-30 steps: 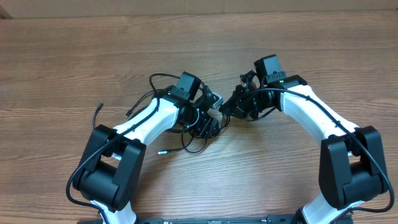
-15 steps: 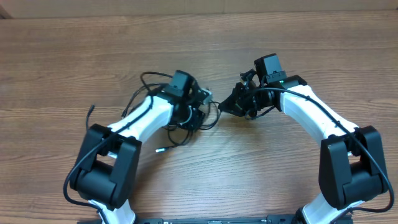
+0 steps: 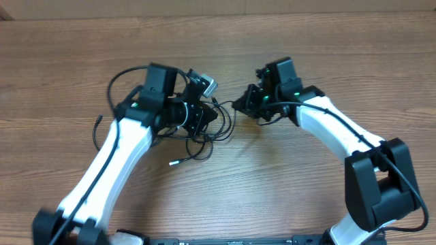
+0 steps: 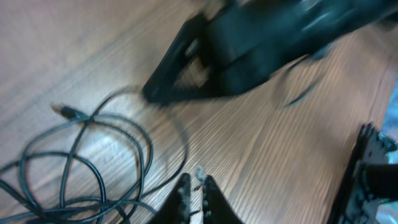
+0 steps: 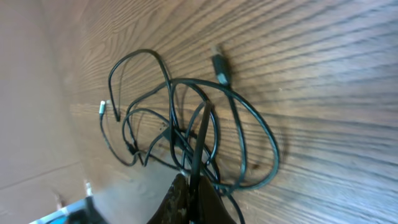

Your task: Untangle cables

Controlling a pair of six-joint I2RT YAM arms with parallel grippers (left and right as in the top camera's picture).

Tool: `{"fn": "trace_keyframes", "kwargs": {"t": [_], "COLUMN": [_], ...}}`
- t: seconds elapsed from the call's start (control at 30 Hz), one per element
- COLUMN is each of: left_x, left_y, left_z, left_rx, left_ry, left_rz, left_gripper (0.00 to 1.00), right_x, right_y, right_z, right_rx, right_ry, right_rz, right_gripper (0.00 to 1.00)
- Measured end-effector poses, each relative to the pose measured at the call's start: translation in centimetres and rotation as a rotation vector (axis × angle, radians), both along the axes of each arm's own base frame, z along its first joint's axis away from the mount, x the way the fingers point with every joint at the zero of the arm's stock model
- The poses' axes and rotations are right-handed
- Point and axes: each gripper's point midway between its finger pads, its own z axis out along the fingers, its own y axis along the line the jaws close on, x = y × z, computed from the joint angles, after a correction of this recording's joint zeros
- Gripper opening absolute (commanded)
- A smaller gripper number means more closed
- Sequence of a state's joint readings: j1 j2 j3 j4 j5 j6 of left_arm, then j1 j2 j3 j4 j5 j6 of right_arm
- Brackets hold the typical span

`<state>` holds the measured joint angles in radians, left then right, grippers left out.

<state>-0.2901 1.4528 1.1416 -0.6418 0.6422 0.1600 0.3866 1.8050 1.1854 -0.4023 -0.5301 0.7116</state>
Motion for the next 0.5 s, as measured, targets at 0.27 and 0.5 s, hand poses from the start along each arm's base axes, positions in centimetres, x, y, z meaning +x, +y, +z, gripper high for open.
{"fn": "trace_keyframes", "kwargs": {"t": [0.27, 0.5], "left_x": [-1.2, -1.0], "left_y": [1.3, -0.7], "left_z": [-0.8, -9.6], "left_rx": [0.075, 0.254], "left_ry": [0.081, 0.256], "left_rz": [0.079, 0.074], "left_gripper": [0.33, 0.44], "right_x": [-0.4, 1.9], "right_y": [-3.2, -3.2], "right_z": [-2.7, -4.2], "right_rx": [-0.177, -0.178], "right_ry": [0.098, 0.046], "right_rz": [-0.165, -0.202], "right_gripper": [0.08, 0.33]}}
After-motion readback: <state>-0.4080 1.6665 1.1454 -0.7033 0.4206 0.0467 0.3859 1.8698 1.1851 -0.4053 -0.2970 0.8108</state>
